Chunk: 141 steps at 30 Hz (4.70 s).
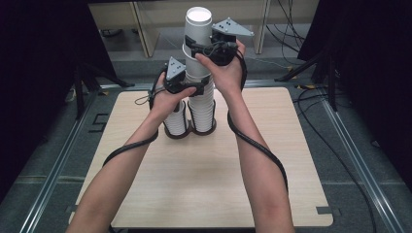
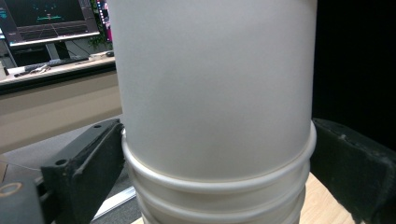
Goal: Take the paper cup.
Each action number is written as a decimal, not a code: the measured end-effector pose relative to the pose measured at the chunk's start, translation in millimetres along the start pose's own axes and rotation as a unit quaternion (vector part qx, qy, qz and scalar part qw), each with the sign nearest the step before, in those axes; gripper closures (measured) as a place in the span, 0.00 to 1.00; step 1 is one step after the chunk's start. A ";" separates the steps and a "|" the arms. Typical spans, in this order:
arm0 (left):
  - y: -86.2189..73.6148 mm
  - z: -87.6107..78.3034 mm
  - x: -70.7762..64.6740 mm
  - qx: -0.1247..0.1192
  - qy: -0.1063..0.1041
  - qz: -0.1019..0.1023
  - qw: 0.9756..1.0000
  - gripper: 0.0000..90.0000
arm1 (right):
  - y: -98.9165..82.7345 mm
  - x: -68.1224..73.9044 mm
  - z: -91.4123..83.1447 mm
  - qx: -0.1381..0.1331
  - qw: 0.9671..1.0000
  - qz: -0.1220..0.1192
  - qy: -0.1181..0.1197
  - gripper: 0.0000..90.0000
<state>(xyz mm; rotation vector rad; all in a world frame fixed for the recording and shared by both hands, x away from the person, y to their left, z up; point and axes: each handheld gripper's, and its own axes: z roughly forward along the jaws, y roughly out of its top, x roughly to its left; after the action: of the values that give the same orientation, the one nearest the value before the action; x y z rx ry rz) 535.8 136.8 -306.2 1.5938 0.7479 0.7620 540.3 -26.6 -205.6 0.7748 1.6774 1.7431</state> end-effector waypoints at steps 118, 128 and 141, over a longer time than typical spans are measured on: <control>-87.4 -156.7 -61.8 0.010 -0.111 0.049 0.993 0.00 | -142.6 41.1 -174.0 0.057 0.996 0.028 0.055 0.25; -129.7 -176.7 -74.8 0.026 -0.120 0.035 0.992 0.00 | -190.1 54.8 -185.5 0.082 0.994 0.044 0.064 0.25; -167.7 -189.2 -88.1 0.046 -0.124 0.008 0.991 0.00 | -224.4 71.4 -195.0 0.117 0.989 0.052 0.071 0.25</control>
<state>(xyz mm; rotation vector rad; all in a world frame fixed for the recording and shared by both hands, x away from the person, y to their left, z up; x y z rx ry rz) 321.0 197.2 -454.3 1.7418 0.5966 0.5345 350.8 -93.8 -436.0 0.8743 1.9967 1.7256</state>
